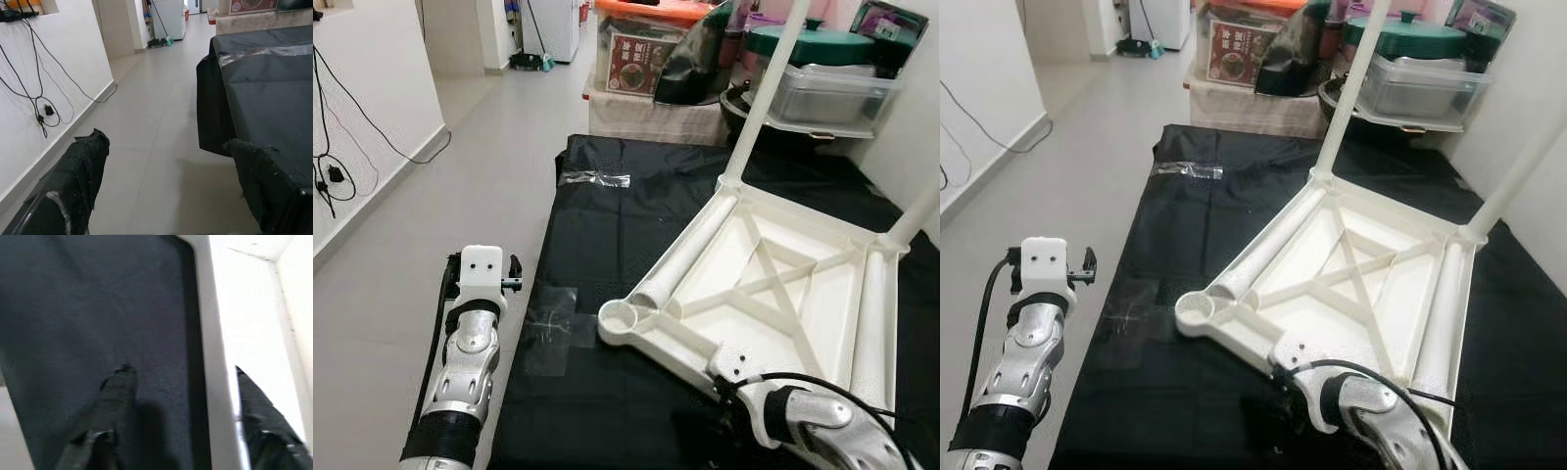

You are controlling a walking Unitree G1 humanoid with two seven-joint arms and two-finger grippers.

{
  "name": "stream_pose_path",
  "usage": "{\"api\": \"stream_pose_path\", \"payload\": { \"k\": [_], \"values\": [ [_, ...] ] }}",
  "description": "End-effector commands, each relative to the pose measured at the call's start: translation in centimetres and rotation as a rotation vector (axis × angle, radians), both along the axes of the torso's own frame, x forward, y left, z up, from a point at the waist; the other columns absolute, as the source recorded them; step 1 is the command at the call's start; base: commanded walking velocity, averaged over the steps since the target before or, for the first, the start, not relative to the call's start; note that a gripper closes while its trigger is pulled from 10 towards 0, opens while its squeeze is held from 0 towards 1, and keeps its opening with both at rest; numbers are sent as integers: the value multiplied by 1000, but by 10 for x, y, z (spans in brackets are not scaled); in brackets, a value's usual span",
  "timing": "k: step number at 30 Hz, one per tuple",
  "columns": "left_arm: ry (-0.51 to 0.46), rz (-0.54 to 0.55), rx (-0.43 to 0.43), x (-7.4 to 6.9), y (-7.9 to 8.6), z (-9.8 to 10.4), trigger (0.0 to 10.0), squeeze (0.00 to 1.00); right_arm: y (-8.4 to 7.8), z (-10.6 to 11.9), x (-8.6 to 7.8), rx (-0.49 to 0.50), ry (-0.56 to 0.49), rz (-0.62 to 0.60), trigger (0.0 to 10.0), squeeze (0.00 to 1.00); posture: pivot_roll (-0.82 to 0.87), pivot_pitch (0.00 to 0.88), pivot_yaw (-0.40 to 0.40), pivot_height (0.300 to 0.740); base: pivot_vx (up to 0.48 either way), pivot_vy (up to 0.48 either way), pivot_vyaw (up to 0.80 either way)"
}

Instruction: Building children table

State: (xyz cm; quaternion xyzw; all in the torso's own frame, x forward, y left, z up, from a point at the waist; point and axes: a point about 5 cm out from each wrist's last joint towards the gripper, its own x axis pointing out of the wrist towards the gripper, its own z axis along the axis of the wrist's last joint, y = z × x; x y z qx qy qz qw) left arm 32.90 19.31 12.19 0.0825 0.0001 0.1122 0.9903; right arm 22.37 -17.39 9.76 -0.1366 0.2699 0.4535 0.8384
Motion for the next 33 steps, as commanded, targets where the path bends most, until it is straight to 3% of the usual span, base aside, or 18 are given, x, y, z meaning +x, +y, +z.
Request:
{"api": "stream_pose_path", "payload": {
  "k": [1,10,19,25,26,28,29,33],
  "values": [
    [2,-18,10,2,-3,0,10000,0,11,3,-7,73,38,101,0,0,56,0,-79,740,0,0,0],
    [0,-12,12,1,-1,-1,10000,0,13,25,-9,134,-50,234,0,0,68,0,-84,740,0,0,0],
    [1,-23,16,4,-3,-1,10000,0,9,14,-10,59,-68,261,0,0,64,0,-77,740,0,0,0],
    [6,-30,18,4,-5,-3,10000,0,8,14,0,26,-118,219,0,0,65,0,-79,740,0,0,0],
    [5,-30,18,4,-5,-3,10000,0,12,21,6,76,-143,195,9529,0,66,0,-81,740,0,0,0],
    [5,-30,18,4,-5,-3,10000,0,16,29,11,139,-164,171,9529,0,66,0,-81,740,0,0,0],
    [5,-29,18,3,-5,-3,10000,0,17,35,14,182,-168,143,10000,1000,67,0,-81,740,0,0,0],
    [6,-30,18,3,-5,-3,10000,0,21,46,20,264,-179,97,10000,1000,67,0,-82,740,0,0,0]
  ]
}}
